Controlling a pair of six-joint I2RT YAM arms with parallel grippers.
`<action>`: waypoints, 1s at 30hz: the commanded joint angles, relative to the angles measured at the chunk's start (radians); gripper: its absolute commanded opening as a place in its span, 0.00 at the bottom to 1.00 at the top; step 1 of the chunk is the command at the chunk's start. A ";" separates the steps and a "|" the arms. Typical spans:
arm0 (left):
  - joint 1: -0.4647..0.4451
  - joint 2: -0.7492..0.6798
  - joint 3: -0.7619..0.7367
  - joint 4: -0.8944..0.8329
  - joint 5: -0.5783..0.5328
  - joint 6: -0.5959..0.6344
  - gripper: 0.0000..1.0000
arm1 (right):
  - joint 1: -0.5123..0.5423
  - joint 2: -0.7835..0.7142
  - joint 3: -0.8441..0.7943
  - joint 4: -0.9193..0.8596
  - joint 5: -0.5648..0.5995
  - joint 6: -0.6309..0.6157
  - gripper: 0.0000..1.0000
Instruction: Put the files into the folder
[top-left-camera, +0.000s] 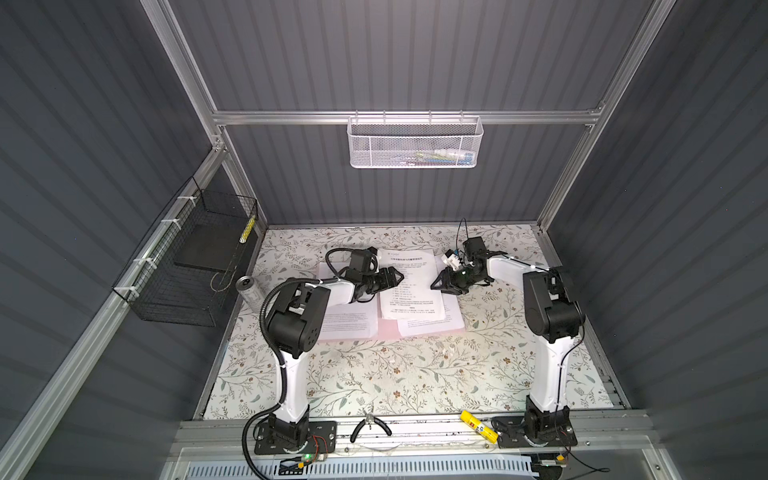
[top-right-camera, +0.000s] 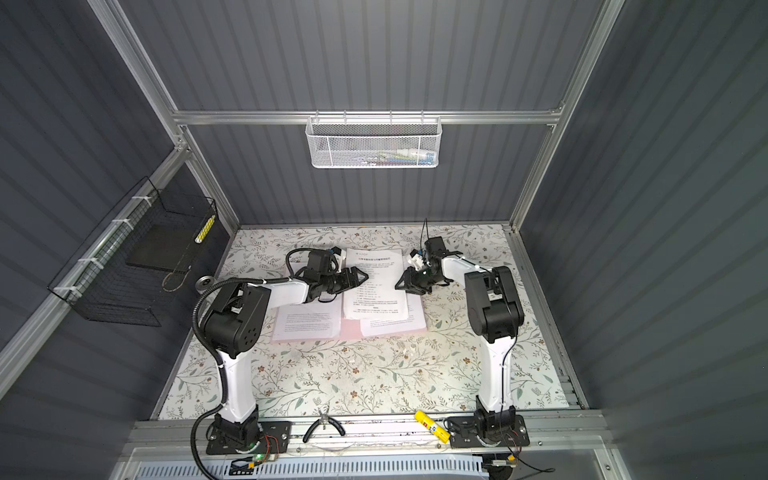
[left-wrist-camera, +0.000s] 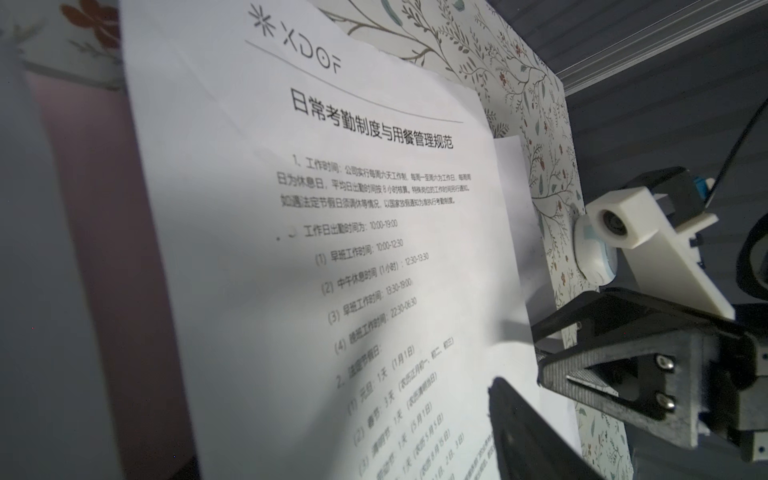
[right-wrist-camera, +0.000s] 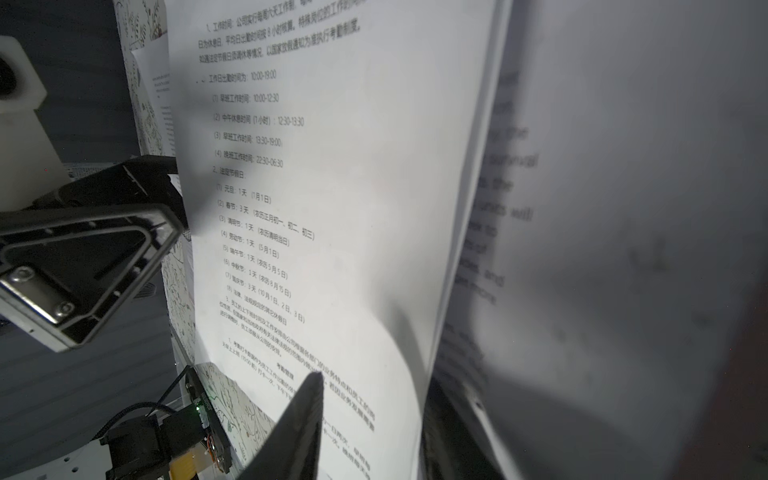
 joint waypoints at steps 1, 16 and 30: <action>-0.011 0.029 0.006 0.022 0.010 -0.023 0.79 | 0.019 0.017 -0.003 0.020 -0.037 0.013 0.40; -0.011 0.014 -0.003 0.022 0.010 -0.013 0.79 | 0.027 0.041 0.009 0.039 -0.063 0.050 0.34; -0.010 -0.034 0.015 -0.018 -0.008 0.019 0.79 | 0.026 -0.027 0.009 0.026 -0.052 0.054 0.00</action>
